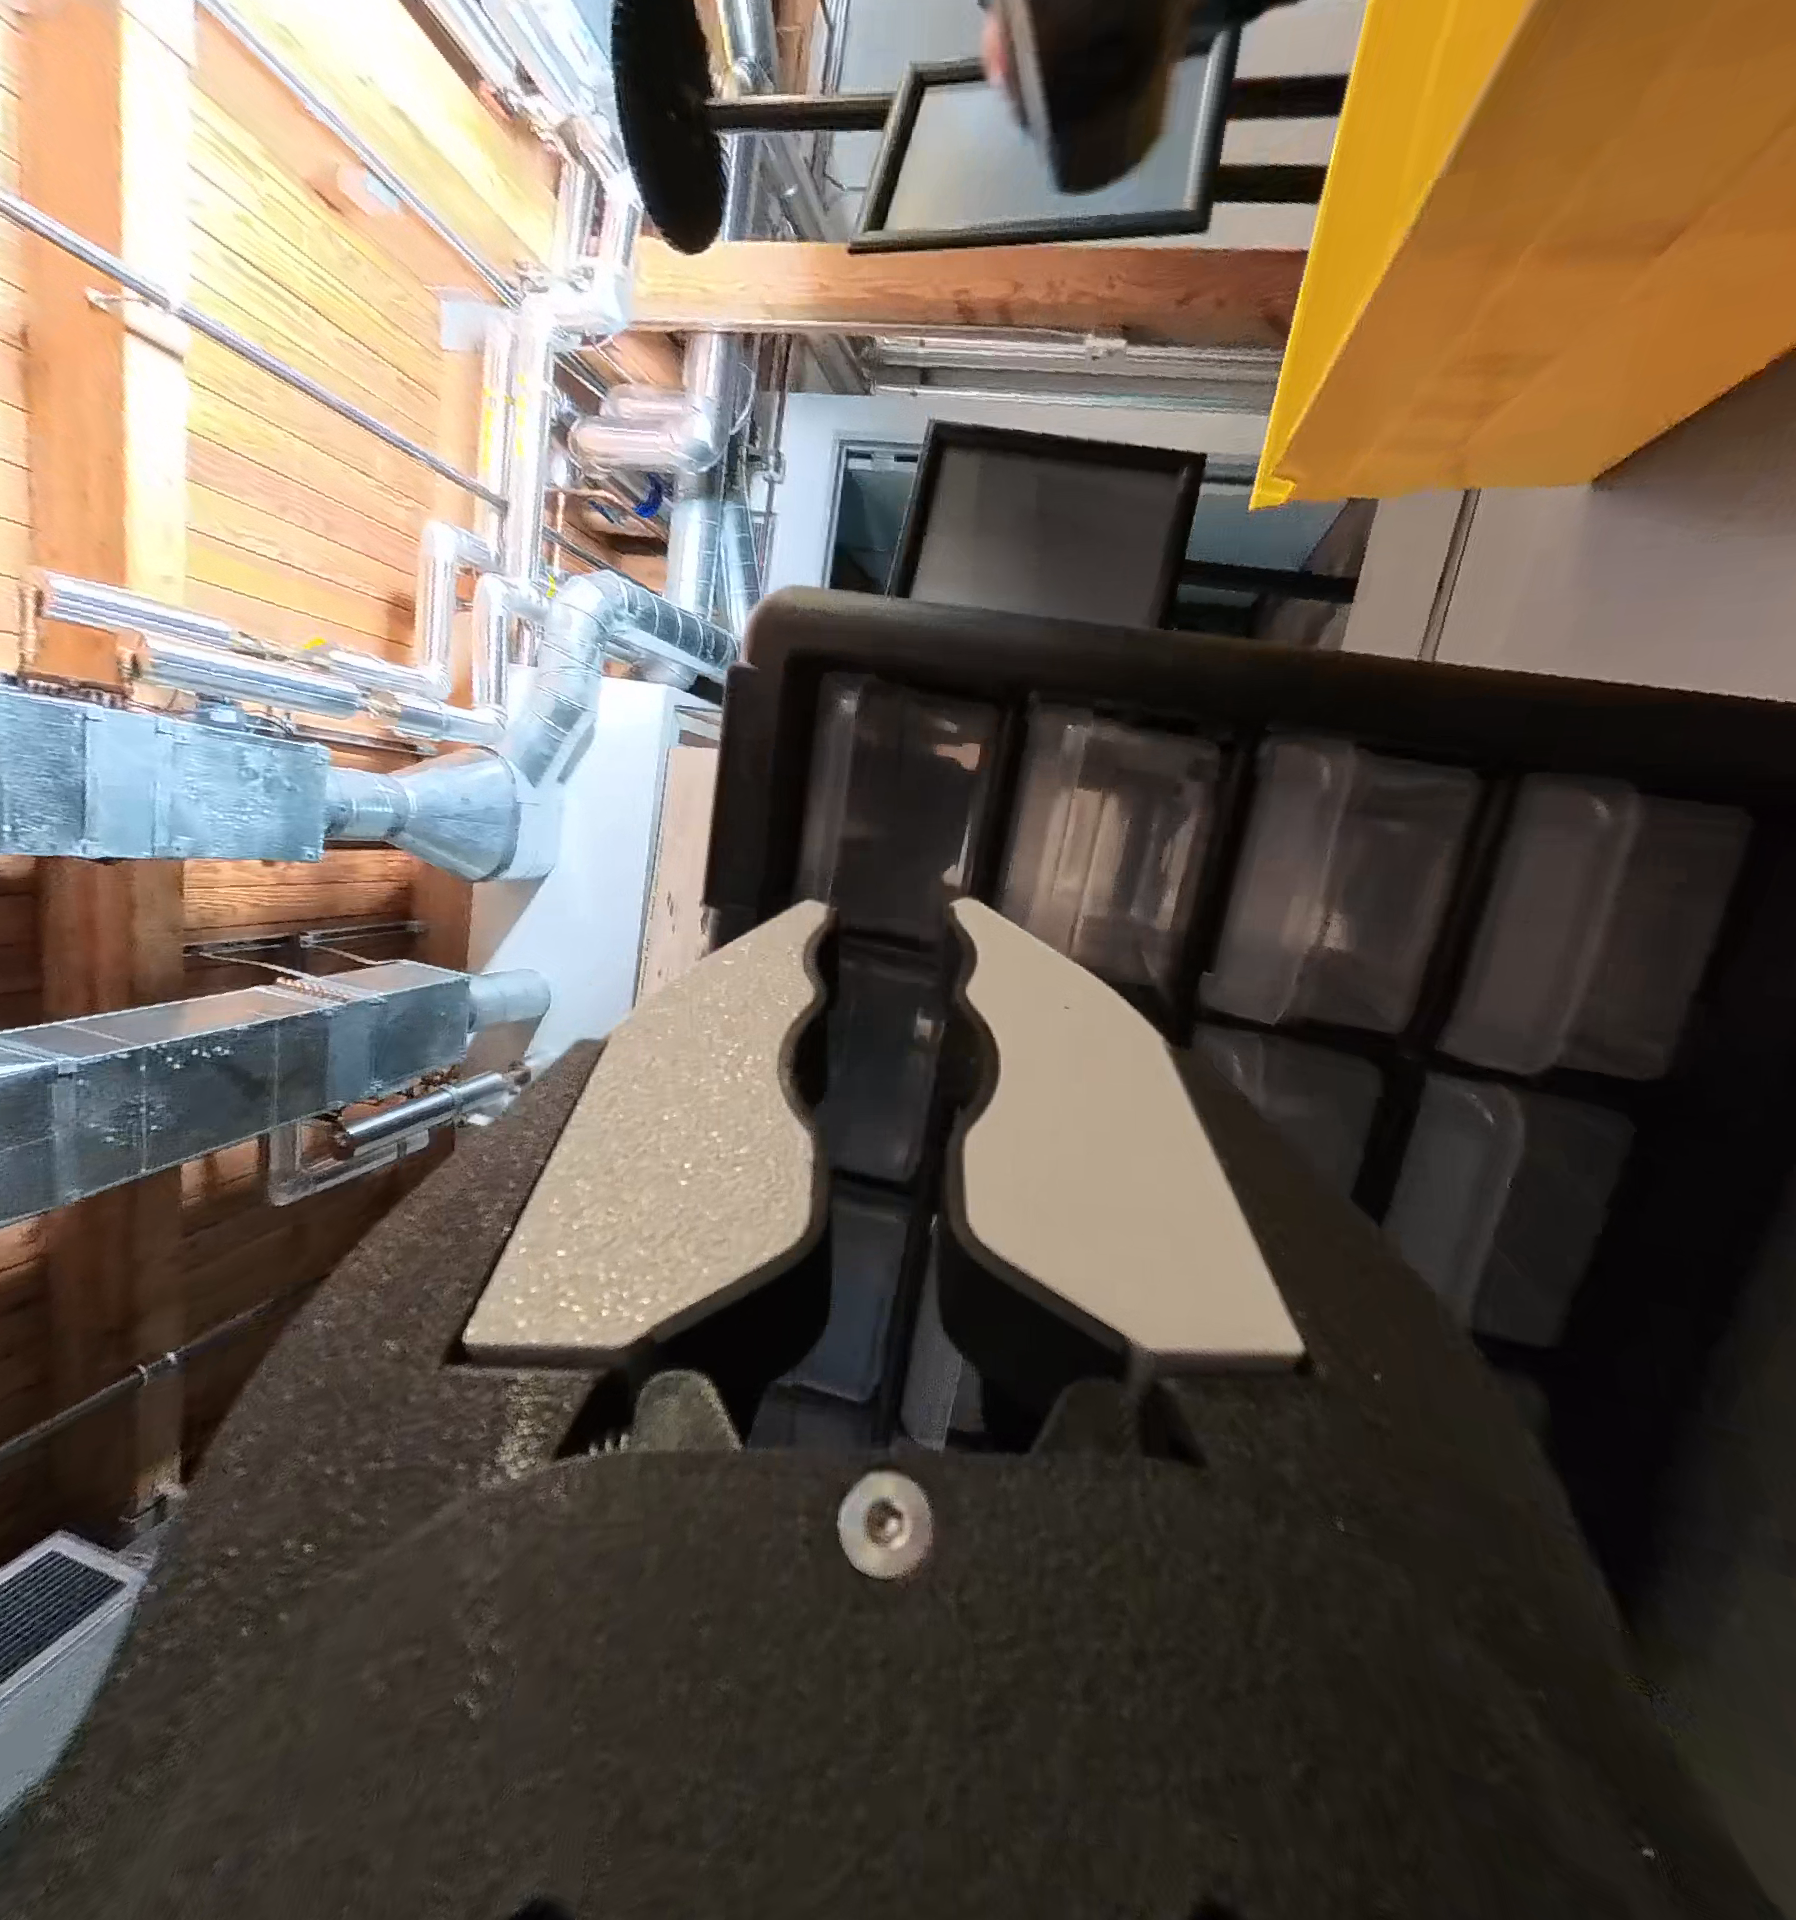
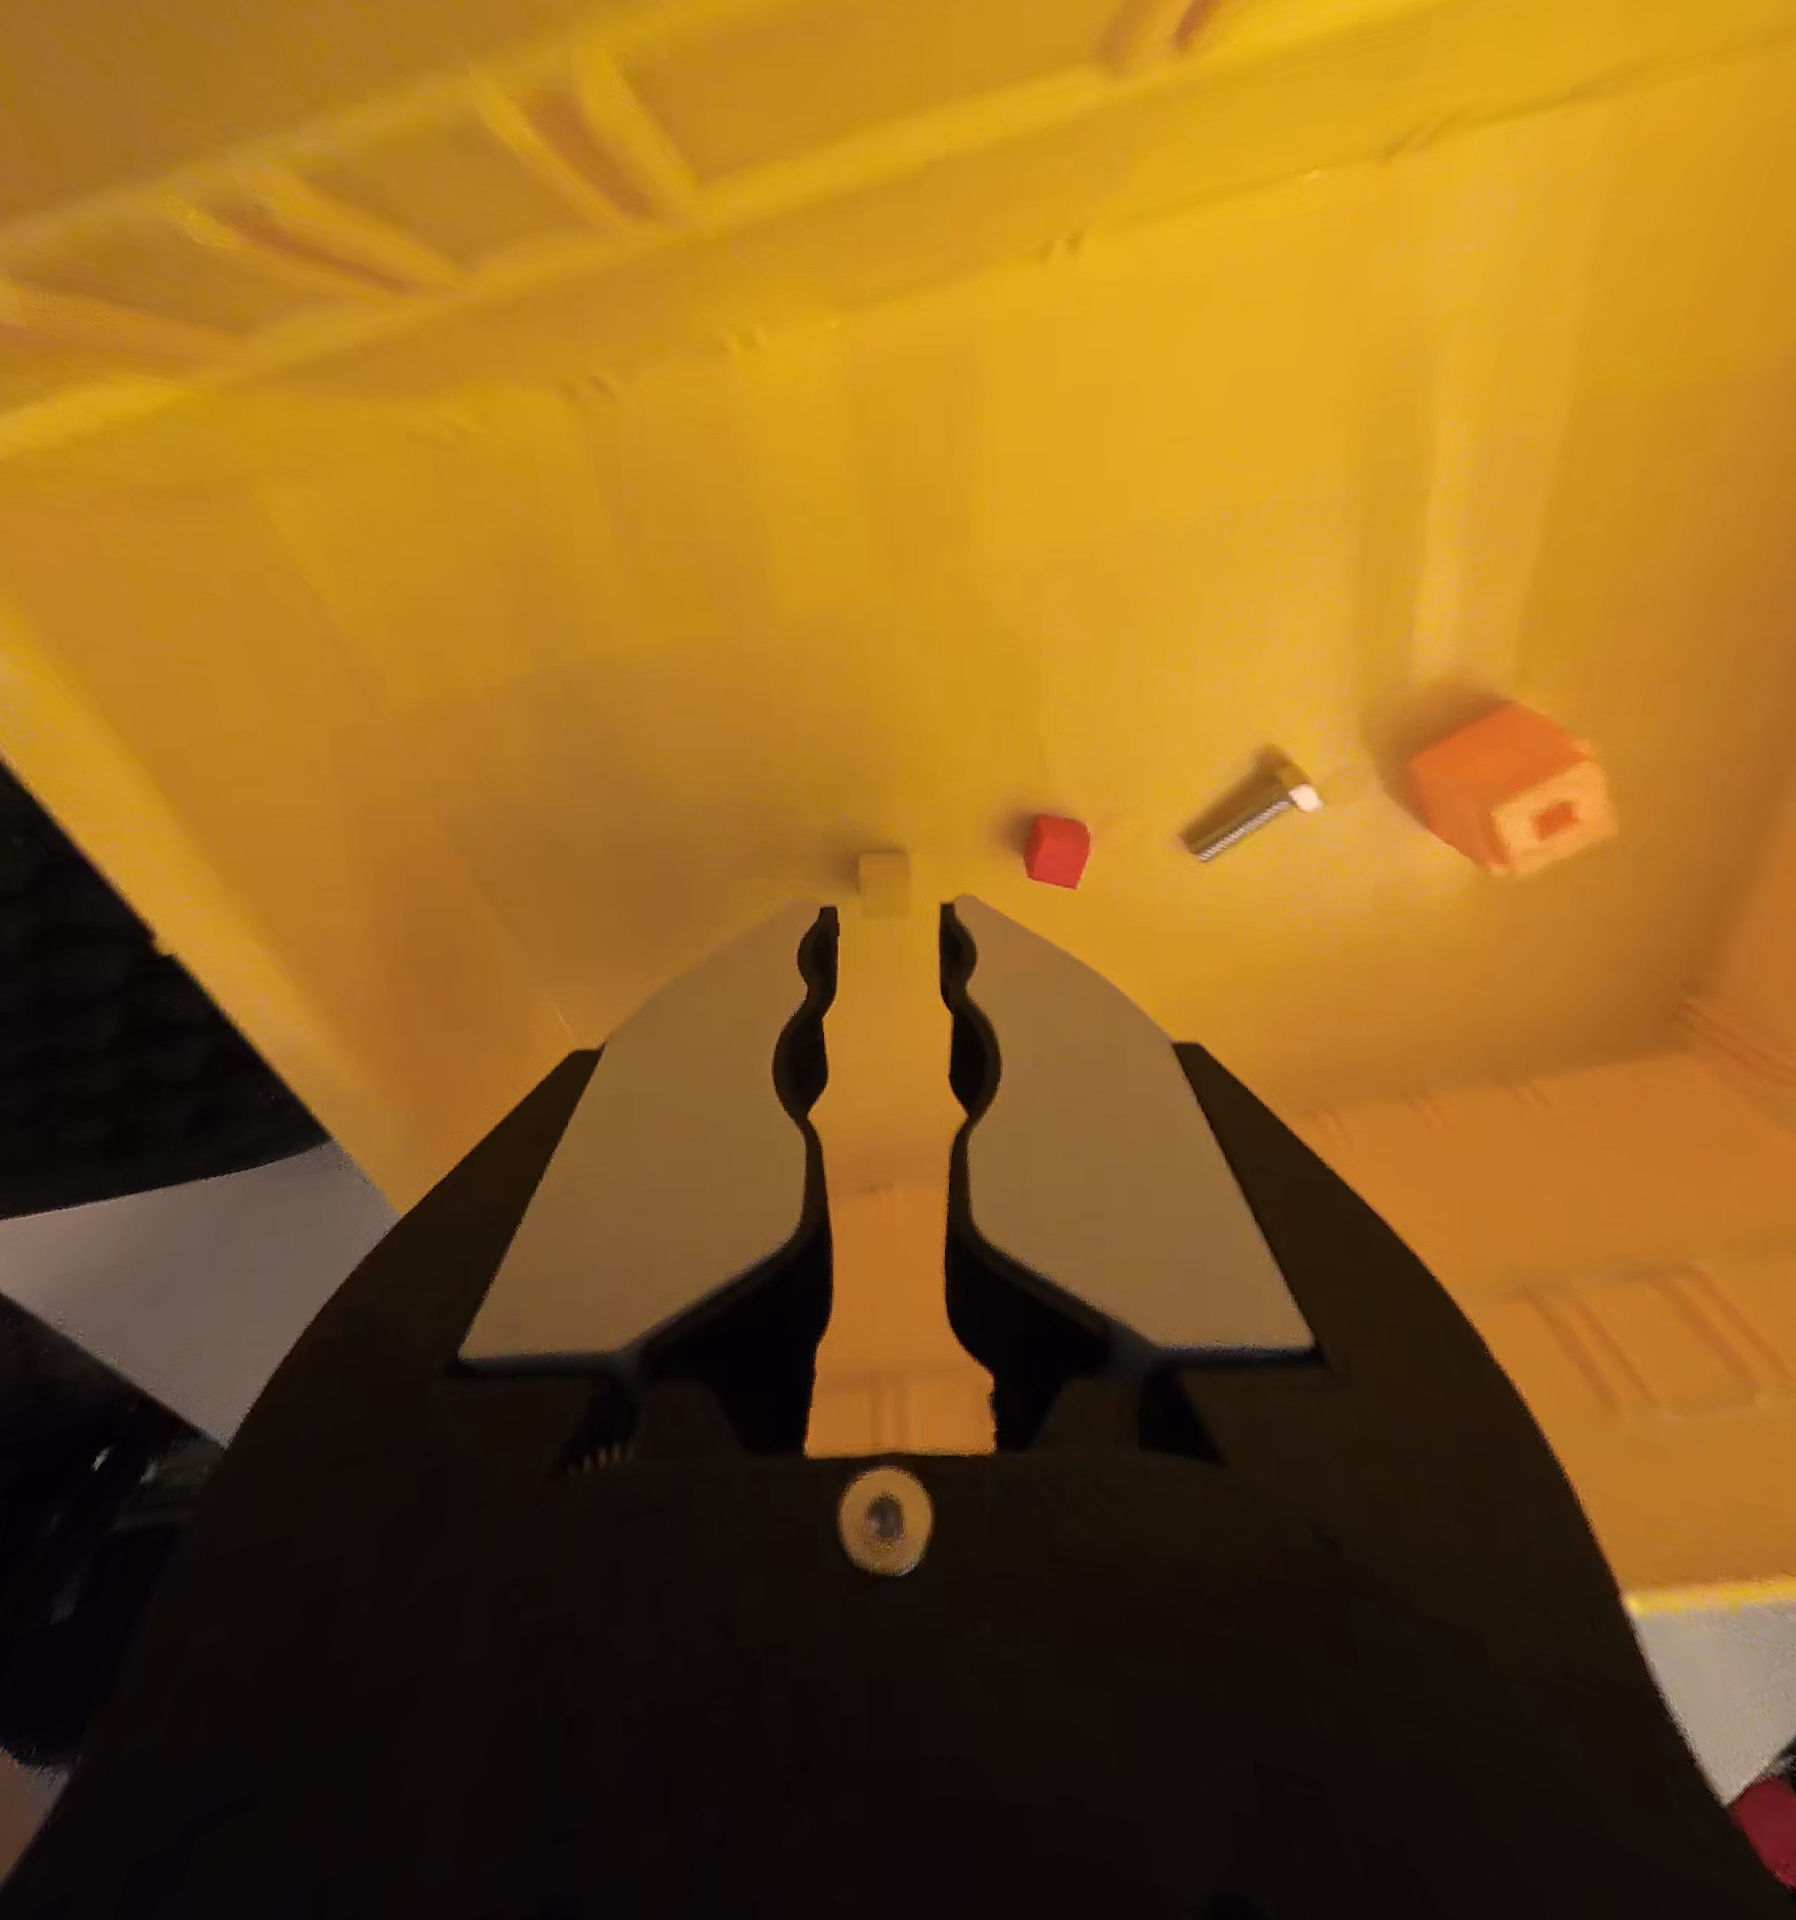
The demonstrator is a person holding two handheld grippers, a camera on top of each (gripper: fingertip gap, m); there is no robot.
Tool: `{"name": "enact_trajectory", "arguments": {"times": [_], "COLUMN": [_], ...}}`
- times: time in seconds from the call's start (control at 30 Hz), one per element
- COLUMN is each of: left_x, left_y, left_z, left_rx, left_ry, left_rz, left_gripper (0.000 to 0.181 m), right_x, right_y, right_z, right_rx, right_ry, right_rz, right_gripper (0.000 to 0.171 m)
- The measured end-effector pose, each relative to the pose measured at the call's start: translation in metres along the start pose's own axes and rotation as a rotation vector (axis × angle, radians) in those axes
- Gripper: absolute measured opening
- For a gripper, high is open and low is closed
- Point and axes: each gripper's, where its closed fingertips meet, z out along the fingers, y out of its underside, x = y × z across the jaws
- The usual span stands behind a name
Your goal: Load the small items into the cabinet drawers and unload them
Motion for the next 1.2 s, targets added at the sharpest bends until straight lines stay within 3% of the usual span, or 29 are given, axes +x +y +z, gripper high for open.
{"name": "enact_trajectory", "arguments": {"times": [0.23, 0.67, 0.9, 1.03, 1.2], "left_x": [0.020, 0.029, 0.023, 0.018, 0.014], "left_y": [0.007, 0.007, 0.001, -0.006, -0.011], "left_z": [0.012, 0.025, 0.003, -0.015, -0.029], "left_rx": [-0.025, -0.029, 0.004, 0.020, 0.030], "left_ry": [0.028, 0.006, -0.021, -0.032, -0.037], "left_rz": [0.032, 0.085, 0.093, 0.089, 0.072], "left_gripper": [0.019, 0.007, 0.006, 0.006, 0.006], "right_x": [-0.010, -0.052, -0.087, -0.096, -0.088], "right_y": [-0.010, -0.029, -0.088, -0.129, -0.176], "right_z": [-0.053, -0.100, -0.148, -0.170, -0.182], "right_rx": [0.118, 0.223, 0.442, 0.504, 0.501], "right_ry": [0.154, 0.281, 0.242, 0.188, 0.103], "right_rz": [-0.022, -0.139, -0.285, -0.353, -0.295], "right_gripper": [0.020, 0.020, 0.020, 0.020, 0.019]}}
